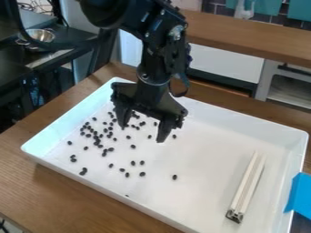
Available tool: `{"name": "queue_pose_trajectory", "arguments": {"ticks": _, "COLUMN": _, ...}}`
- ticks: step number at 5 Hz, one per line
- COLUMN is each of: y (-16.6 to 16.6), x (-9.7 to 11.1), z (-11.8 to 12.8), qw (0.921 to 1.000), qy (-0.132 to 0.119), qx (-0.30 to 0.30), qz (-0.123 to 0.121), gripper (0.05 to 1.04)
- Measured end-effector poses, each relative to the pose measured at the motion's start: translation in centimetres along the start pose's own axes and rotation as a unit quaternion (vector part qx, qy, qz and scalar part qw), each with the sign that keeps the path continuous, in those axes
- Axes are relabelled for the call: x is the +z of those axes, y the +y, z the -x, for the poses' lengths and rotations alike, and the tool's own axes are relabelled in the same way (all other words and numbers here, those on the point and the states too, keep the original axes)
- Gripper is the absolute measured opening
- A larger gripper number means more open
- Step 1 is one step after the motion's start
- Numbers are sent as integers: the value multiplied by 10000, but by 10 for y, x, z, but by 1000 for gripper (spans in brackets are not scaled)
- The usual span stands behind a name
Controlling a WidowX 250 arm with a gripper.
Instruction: Sweep into pile
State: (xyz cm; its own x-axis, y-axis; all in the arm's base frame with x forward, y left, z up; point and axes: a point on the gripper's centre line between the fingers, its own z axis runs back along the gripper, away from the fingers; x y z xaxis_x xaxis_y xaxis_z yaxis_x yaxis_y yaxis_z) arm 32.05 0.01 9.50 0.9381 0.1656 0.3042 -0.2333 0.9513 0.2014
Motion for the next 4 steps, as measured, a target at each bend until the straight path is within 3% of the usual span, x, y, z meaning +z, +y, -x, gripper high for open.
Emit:
{"name": "queue_pose_trajectory", "arguments": {"ticks": 2, "y": -21, "x": -2, "z": -5, "qw": 9996, "qy": 283, "qx": 86, "qz": 38, "gripper": 1000}}
{"name": "queue_pose_trajectory", "arguments": {"ticks": 4, "y": -51, "x": 17, "z": -30, "qw": 9972, "qy": 297, "qx": 162, "qz": 672, "gripper": 1000}}
